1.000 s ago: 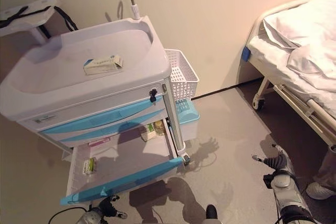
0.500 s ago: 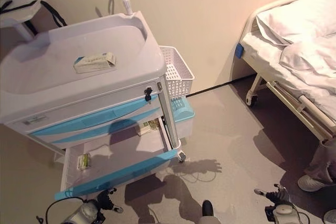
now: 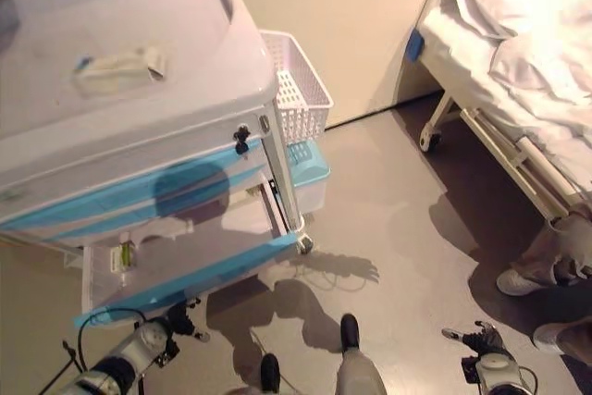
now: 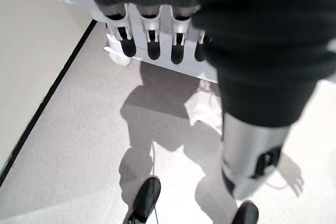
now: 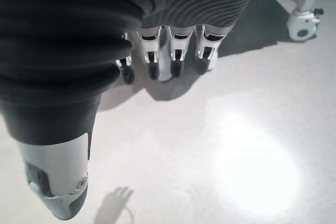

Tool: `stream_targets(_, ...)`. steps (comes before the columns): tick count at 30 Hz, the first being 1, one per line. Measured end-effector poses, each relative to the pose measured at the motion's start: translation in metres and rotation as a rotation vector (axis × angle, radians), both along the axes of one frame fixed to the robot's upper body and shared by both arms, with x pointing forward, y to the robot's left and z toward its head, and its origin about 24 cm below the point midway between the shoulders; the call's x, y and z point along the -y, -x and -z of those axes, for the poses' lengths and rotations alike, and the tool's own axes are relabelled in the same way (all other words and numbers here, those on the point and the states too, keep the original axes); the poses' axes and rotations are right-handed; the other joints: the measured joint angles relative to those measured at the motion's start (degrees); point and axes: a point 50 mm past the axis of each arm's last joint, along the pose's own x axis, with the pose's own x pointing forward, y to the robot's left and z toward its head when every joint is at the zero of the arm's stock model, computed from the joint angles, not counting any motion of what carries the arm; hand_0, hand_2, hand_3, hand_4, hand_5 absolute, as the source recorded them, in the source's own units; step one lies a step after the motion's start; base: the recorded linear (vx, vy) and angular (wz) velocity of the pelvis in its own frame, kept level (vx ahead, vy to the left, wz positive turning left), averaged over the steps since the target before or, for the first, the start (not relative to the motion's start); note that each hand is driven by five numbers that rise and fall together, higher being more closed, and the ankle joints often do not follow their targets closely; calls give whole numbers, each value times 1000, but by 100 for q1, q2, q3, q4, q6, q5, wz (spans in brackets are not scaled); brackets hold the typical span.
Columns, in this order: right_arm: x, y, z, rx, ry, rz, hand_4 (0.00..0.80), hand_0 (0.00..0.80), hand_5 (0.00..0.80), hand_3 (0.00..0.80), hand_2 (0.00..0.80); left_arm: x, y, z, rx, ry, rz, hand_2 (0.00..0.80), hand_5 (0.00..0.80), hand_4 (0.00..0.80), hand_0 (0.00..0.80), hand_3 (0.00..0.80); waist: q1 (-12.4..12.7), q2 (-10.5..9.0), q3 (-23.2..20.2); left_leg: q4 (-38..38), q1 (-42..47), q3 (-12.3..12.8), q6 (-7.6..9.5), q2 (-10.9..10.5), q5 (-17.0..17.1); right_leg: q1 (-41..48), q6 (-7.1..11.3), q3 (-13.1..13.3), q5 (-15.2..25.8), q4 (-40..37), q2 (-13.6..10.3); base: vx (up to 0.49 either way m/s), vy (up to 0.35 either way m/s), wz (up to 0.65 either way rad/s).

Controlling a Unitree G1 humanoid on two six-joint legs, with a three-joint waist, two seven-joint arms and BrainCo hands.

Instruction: Open the drawer and pick up the medicine

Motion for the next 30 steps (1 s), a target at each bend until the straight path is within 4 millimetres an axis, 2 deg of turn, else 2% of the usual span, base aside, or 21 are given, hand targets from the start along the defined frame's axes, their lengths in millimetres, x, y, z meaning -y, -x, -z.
stream_targets(5, -2, -10, -3, 20, 0, -12, 0, 0, 0, 0, 0, -1, -18, -12, 43, -22, 19, 0, 0, 0, 0, 0, -1, -61, 146, 4, -92, 45, -2, 0, 0, -102, -3, 18, 7, -1, 7, -12, 4, -2)
stream_targets(15, -8, -22, -5, 35, 0, -52, 0, 0, 0, 0, 0, -26, -45, -45, 126, -116, 30, 0, 0, 0, 0, 0, -43, -274, 358, 1, -272, 91, -2, -6, 0, -318, -7, 84, 33, 1, 14, -9, 6, -3)
stream_targets(24, -10, -26, -6, 52, -5, -61, 0, 0, 0, 0, 0, -45, -66, -76, 213, -186, 20, 0, 0, 0, 0, 0, -168, -326, 419, -3, -297, 102, -3, -9, 0, -347, -7, 91, 33, 0, 15, 0, 0, 0)
stream_targets(30, -11, -28, -7, 58, -9, -68, 0, 0, 0, 0, 0, -47, -85, -99, 285, -207, 23, 0, 0, 0, 0, 0, -178, -347, 458, 8, -378, 107, -5, -8, 0, -431, -10, 100, 45, 1, 23, 0, 0, 0)
